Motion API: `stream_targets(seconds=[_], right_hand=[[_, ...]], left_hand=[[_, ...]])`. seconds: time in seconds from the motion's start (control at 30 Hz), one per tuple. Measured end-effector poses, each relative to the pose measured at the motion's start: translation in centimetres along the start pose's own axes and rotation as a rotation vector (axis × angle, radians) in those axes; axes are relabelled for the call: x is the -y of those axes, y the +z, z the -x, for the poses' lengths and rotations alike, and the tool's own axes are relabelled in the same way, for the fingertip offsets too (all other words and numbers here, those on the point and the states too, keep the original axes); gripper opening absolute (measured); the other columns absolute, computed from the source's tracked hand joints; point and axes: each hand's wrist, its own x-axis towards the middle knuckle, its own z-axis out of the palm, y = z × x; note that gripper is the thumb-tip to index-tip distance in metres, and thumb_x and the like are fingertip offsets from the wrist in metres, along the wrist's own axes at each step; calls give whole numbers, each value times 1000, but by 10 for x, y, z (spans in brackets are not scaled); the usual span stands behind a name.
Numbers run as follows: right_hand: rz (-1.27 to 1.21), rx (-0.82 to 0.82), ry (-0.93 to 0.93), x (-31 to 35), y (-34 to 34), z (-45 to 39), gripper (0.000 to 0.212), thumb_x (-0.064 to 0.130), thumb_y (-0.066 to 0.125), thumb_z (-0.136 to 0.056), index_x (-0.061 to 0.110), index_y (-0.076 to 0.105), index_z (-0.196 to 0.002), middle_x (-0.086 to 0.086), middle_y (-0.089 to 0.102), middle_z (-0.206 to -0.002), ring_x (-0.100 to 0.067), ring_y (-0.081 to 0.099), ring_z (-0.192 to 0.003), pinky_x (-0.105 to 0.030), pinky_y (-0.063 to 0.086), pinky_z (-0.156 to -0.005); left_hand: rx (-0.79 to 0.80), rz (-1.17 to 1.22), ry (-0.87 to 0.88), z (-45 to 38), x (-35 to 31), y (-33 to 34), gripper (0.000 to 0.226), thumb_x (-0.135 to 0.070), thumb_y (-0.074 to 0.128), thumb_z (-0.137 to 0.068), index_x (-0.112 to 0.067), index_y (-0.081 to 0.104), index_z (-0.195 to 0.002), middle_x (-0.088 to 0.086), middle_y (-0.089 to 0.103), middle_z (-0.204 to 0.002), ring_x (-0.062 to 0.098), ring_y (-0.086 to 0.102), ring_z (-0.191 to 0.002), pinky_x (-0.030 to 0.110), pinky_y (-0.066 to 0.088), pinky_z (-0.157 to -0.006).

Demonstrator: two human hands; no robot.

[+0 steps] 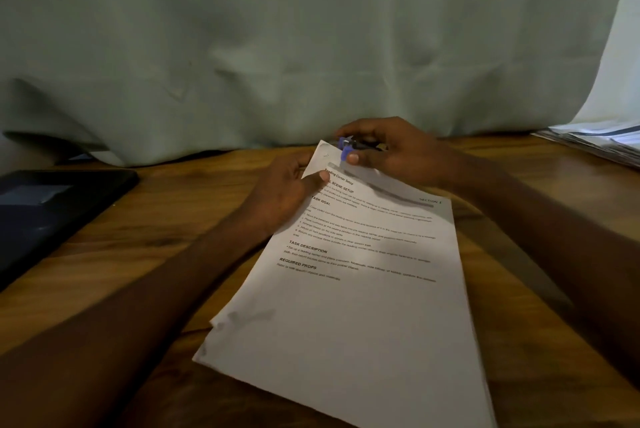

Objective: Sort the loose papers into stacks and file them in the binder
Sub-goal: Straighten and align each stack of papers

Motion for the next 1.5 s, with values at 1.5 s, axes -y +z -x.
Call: stream_targets(seconds=[1.5], right_hand=[[18,-189,33,12,30,-3,17,30,84,-83,24,79,-98,13,75,-93,-4,68,-87,-29,57,-83]], left_hand=[[-333,42,-47,8,-13,3,12,-20,72,-94,-9,76,-98,-2,78,-80,6,73,-68,15,51,-57]])
